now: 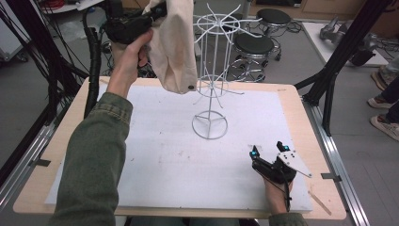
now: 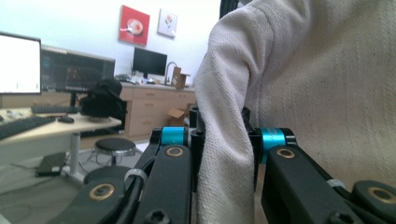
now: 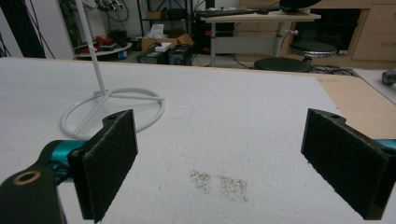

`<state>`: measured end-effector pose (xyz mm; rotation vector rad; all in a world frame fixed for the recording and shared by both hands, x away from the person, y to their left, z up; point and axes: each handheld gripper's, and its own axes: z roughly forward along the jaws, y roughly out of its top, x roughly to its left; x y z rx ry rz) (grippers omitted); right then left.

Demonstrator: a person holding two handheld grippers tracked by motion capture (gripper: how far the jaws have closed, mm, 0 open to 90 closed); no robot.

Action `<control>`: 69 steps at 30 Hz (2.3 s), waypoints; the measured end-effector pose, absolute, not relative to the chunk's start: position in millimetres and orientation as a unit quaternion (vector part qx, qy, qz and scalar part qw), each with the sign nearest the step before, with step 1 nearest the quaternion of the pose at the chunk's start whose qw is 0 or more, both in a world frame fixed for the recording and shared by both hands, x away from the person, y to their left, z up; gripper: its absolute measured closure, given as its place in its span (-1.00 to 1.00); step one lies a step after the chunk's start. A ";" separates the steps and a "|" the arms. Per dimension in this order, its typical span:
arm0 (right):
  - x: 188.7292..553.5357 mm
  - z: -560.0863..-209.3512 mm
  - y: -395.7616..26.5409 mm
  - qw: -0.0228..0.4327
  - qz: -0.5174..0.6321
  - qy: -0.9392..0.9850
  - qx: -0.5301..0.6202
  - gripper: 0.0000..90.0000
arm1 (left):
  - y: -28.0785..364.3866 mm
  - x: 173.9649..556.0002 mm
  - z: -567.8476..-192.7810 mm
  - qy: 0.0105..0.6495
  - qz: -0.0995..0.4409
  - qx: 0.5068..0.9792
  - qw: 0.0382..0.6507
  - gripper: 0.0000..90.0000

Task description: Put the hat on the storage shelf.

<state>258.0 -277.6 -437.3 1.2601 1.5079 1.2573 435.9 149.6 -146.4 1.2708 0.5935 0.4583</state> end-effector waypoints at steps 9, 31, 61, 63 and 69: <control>257.8 -437.5 -274.5 0.392 0.494 0.601 0.491 -0.78 | 141.7 440.6 -159.5 0.265 0.231 0.613 0.708 0.71; 258.6 -437.6 -274.2 0.397 0.489 0.603 0.489 -0.79 | 154.9 438.3 -196.2 0.266 0.203 0.588 0.737 -0.08; 256.6 -436.6 -272.6 0.402 0.487 0.603 0.487 -0.79 | 169.1 422.2 -201.9 0.273 0.233 0.584 0.728 -0.28; 256.3 -436.5 -272.7 0.403 0.487 0.603 0.486 -0.79 | 170.0 421.6 -204.0 0.274 0.234 0.584 0.727 -0.28; 256.7 -436.6 -272.6 0.403 0.487 0.604 0.486 -0.79 | 175.9 418.7 -210.6 0.276 0.235 0.585 0.725 -0.27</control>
